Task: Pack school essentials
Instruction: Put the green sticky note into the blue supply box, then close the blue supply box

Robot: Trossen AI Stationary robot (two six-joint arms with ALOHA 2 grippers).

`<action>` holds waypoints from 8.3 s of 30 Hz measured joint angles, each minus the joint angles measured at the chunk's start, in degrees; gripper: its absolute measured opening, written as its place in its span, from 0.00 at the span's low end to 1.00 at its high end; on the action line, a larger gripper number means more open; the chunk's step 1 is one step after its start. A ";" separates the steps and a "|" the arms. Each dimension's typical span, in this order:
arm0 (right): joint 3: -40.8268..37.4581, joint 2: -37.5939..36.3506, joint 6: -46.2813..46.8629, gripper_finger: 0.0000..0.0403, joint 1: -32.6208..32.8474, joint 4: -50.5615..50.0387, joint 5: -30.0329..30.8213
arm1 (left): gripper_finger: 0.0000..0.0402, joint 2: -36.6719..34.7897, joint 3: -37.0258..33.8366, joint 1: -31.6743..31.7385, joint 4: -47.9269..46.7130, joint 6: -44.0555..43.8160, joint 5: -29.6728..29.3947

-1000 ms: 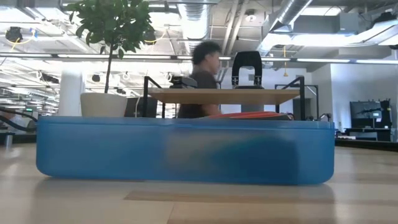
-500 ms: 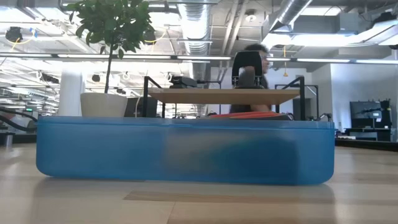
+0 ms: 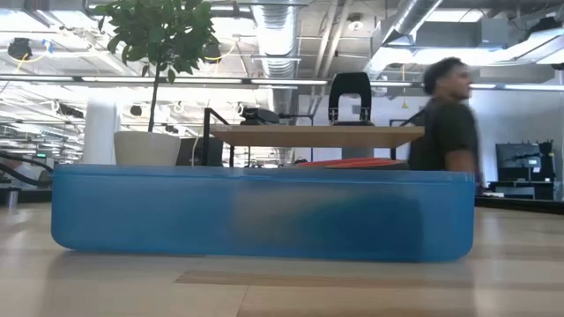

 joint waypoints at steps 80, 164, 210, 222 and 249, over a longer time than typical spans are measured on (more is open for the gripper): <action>-0.02 -0.02 0.08 0.33 0.44 0.52 0.00 | 0.15 4.15 -1.16 10.60 0.49 5.12 16.55; -0.02 -0.02 0.03 0.33 0.44 -0.02 -0.04 | 0.47 4.37 6.74 27.94 -3.58 11.41 2.09; -56.68 -22.52 22.35 0.02 -18.21 29.08 -12.54 | 0.46 -47.81 -51.27 33.20 43.04 -3.58 -8.85; -60.92 -14.16 27.63 0.01 -23.85 39.46 -19.21 | 0.34 -41.41 -53.91 42.98 43.29 -11.11 -2.40; -60.98 -9.70 21.26 0.02 -32.94 52.05 -27.43 | 0.00 -20.03 -53.76 55.19 66.28 -9.77 12.16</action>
